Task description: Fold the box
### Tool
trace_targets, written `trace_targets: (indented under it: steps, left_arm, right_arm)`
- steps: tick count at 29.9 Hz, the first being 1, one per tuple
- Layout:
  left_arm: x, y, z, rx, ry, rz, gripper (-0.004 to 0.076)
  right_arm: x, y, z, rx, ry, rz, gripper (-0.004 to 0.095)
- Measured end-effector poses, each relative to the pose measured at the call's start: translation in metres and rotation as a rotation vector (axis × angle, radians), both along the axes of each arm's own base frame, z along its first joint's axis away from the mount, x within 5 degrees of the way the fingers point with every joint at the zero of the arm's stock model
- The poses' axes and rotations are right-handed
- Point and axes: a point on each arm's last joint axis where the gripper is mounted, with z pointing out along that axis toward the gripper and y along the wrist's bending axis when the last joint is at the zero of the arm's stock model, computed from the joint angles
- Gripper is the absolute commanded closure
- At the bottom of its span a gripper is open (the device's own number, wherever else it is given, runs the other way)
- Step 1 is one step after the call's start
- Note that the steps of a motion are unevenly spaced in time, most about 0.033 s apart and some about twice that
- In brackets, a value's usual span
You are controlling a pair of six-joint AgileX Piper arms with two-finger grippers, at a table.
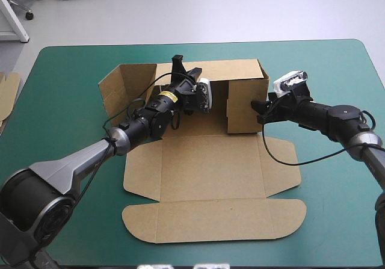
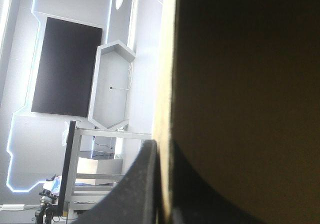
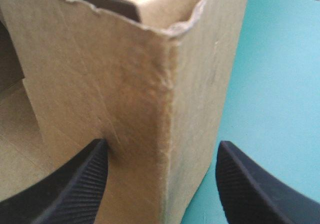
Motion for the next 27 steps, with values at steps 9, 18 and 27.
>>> trace_targets:
  steps: [9, 18, 27]
  left_arm:
    - [0.000, 0.000, 0.000, -0.017, 0.008, 0.009, 0.0738]
    - [0.000, 0.000, 0.000, -0.017, 0.008, 0.008, 0.0738]
    - [0.005, -0.006, 0.001, -0.007, 0.032, -0.007, 0.0738]
  right_arm:
    - [0.002, 0.009, -0.002, -0.022, 0.003, 0.005, 0.0317]
    - [0.015, 0.007, -0.004, -0.044, -0.006, -0.030, 0.0275]
    - [0.019, 0.022, 0.001, -0.073, -0.037, -0.024, 0.0330]
